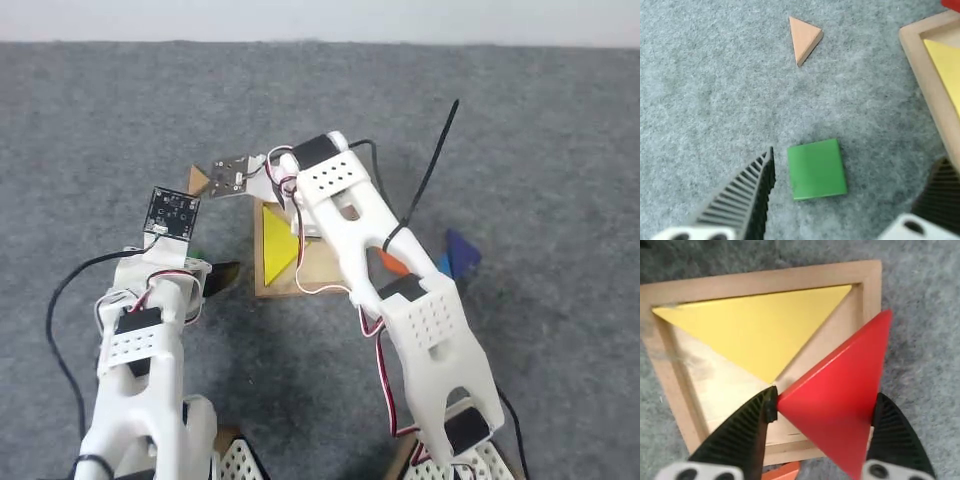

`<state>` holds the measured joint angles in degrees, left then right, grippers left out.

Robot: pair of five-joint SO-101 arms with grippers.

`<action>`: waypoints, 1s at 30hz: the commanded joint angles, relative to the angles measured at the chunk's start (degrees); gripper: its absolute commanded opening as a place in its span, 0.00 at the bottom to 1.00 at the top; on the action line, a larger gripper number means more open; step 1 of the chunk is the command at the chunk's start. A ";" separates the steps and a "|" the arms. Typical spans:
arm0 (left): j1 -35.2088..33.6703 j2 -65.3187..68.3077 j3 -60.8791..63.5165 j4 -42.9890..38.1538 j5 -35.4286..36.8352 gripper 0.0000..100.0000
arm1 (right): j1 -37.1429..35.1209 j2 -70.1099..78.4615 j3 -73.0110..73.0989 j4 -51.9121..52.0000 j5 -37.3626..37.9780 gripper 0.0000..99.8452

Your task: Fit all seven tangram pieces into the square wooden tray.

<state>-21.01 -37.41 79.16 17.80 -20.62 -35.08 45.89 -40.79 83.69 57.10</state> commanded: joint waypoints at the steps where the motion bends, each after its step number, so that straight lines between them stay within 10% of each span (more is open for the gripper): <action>1: 0.00 -1.76 -0.57 -1.49 -0.88 0.44 | -0.84 -1.01 -0.26 1.01 0.62 0.32; 16: 0.00 -1.76 -0.57 -1.49 -0.88 0.44 | -0.22 -5.41 -0.62 2.07 0.26 0.31; 25: 0.00 -1.76 -0.57 -1.49 -0.88 0.44 | 2.07 -13.76 -0.44 7.52 -9.14 0.00; 30: 0.00 -1.76 -0.57 -1.49 -0.88 0.44 | 3.74 -16.13 -0.35 12.53 -17.14 0.02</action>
<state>-21.01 -37.41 79.16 17.80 -20.62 -32.79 35.43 -40.79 94.51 44.00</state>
